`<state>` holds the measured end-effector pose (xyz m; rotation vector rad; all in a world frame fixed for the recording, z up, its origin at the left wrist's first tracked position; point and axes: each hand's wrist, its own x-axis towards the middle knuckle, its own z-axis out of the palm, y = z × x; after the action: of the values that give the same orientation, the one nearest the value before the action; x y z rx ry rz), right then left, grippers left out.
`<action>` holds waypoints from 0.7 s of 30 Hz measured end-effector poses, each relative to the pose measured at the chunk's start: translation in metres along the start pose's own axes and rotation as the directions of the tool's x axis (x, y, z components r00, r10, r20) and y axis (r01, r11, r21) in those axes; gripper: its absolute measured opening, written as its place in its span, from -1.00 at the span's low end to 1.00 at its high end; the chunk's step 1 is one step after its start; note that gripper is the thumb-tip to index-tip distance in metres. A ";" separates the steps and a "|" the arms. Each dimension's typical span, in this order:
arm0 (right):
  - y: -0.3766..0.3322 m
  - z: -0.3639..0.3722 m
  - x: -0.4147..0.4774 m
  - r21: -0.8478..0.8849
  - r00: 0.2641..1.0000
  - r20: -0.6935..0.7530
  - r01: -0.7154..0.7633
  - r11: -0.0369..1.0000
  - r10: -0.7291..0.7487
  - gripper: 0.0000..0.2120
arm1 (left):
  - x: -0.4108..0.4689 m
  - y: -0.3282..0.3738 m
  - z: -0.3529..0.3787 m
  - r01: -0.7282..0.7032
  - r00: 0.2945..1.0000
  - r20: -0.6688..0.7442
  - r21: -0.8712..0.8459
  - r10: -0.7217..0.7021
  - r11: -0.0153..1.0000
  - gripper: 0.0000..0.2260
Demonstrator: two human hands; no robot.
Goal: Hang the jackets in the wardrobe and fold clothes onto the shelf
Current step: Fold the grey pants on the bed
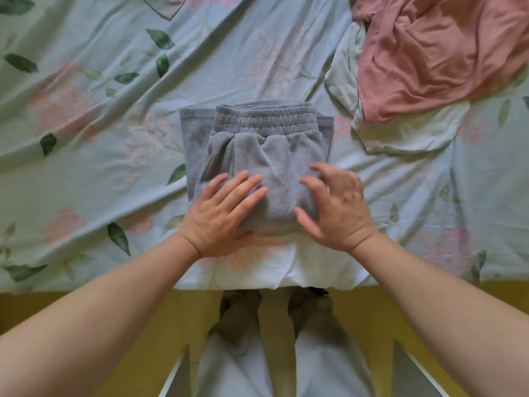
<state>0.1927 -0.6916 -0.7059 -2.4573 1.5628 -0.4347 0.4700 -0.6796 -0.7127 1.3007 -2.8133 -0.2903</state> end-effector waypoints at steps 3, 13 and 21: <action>0.000 0.006 -0.009 -0.091 0.968 0.207 0.165 0.982 -0.144 -0.35 | -0.010 -0.015 0.005 0.041 0.996 0.082 0.071 -0.047 0.997 -0.33; -0.017 0.037 -0.012 -0.256 0.916 0.399 0.073 0.964 0.036 -0.40 | 0.005 -0.001 0.014 0.318 0.901 0.304 0.023 -0.310 0.948 -0.39; -0.021 0.012 -0.015 -0.179 0.930 0.367 0.086 0.980 -0.015 -0.46 | 0.003 0.006 -0.032 0.421 0.810 0.497 -0.121 -0.312 0.899 -0.31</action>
<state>0.2089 -0.6687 -0.7123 -2.5343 1.4431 0.1720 0.4670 -0.6836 -0.6805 1.9355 -2.7130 -1.0409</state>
